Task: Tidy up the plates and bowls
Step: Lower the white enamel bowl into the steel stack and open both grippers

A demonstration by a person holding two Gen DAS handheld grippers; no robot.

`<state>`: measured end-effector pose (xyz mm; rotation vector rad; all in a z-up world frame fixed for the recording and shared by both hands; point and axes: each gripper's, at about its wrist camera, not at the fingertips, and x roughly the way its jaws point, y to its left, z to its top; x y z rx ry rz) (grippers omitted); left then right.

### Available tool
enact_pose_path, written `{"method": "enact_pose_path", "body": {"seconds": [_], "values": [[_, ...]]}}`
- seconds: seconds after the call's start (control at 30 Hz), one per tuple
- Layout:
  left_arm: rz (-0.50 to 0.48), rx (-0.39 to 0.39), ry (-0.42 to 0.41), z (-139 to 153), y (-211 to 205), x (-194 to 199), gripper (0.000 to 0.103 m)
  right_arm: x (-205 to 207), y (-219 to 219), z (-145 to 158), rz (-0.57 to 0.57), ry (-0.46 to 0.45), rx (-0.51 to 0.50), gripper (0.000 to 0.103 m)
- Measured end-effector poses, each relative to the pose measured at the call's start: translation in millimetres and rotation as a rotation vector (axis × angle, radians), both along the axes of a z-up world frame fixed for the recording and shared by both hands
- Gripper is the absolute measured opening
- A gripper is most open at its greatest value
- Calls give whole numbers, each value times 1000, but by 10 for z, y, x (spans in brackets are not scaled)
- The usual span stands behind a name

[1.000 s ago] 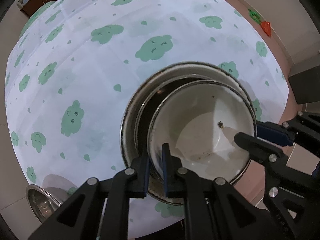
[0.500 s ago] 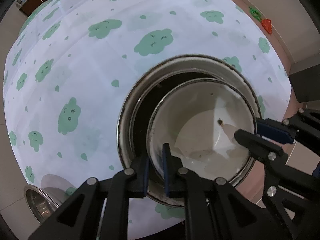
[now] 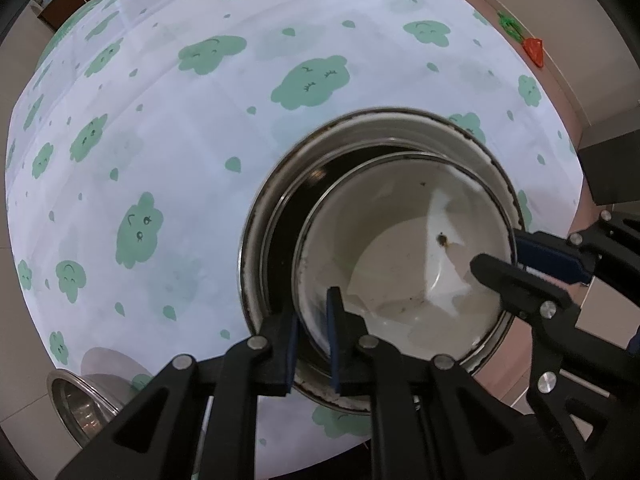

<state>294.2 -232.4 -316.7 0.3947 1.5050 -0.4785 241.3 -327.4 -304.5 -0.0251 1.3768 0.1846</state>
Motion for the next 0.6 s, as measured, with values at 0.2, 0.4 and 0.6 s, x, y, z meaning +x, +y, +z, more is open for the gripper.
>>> {"method": "enact_pose_path", "body": {"seconds": [0.2, 0.4, 0.6], "values": [[-1, 0, -4, -12, 9, -3, 11, 2, -8, -20, -6, 8, 9, 16], [1, -5, -4, 5, 18, -5, 12, 10, -22, -19, -17, 10, 11, 19], [5, -14, -13, 53, 35, -4, 15, 4, 0, 17, -15, -6, 20, 29]]}}
